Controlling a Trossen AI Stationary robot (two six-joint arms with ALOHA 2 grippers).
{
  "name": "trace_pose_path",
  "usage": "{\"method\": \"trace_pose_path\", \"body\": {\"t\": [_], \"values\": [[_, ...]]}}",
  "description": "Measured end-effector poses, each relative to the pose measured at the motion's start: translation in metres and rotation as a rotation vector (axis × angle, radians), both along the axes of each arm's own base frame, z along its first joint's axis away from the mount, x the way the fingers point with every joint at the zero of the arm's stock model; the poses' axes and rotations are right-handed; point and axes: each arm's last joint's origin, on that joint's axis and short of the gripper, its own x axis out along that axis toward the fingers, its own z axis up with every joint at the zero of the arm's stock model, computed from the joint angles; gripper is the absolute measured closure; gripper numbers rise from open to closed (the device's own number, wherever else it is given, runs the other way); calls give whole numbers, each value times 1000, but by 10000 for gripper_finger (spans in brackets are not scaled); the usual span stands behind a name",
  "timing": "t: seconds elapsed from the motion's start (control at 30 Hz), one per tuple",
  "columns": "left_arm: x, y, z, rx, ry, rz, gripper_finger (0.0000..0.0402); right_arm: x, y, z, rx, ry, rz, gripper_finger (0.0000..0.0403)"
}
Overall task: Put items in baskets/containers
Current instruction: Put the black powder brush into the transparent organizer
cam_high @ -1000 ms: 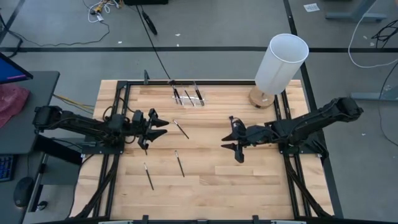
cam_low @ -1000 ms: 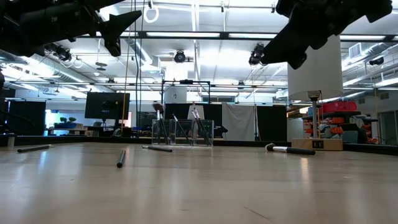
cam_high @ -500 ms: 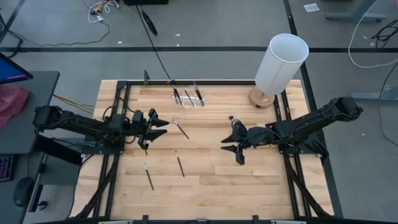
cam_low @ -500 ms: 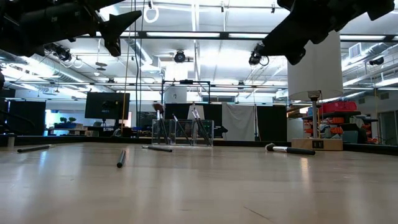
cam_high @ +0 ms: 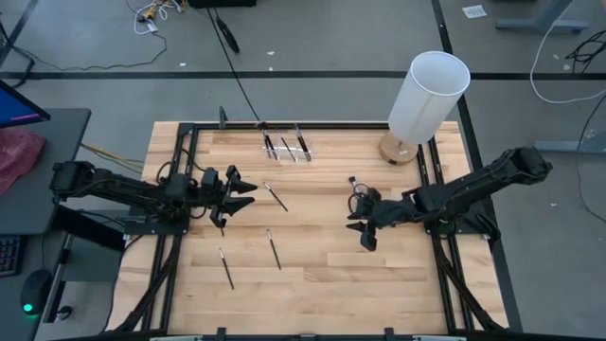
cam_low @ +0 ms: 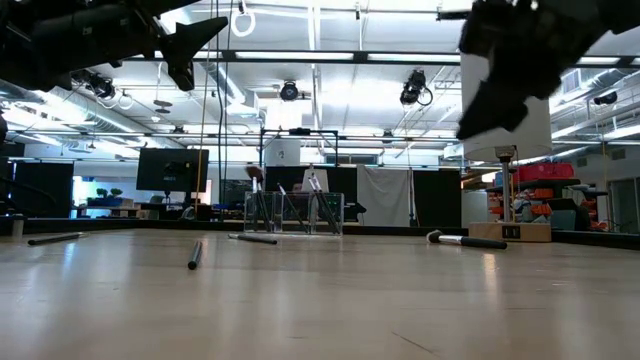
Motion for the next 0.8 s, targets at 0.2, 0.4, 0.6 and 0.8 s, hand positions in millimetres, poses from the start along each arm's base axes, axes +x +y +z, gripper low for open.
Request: {"method": "trace_pose_path", "body": {"t": [0.2,0.4,0.6,0.8], "values": [[0,0,0,0,-1,0,211,-19,4,-12,-45,149,-188,281],[0,0,0,0,-1,0,211,-28,0,-23,-84,143,-339,285],[0,0,0,0,-1,0,211,-32,-17,-54,-145,9,-450,239],[0,0,0,0,-1,-1,211,-36,-48,-83,-187,-32,-553,174]]}}
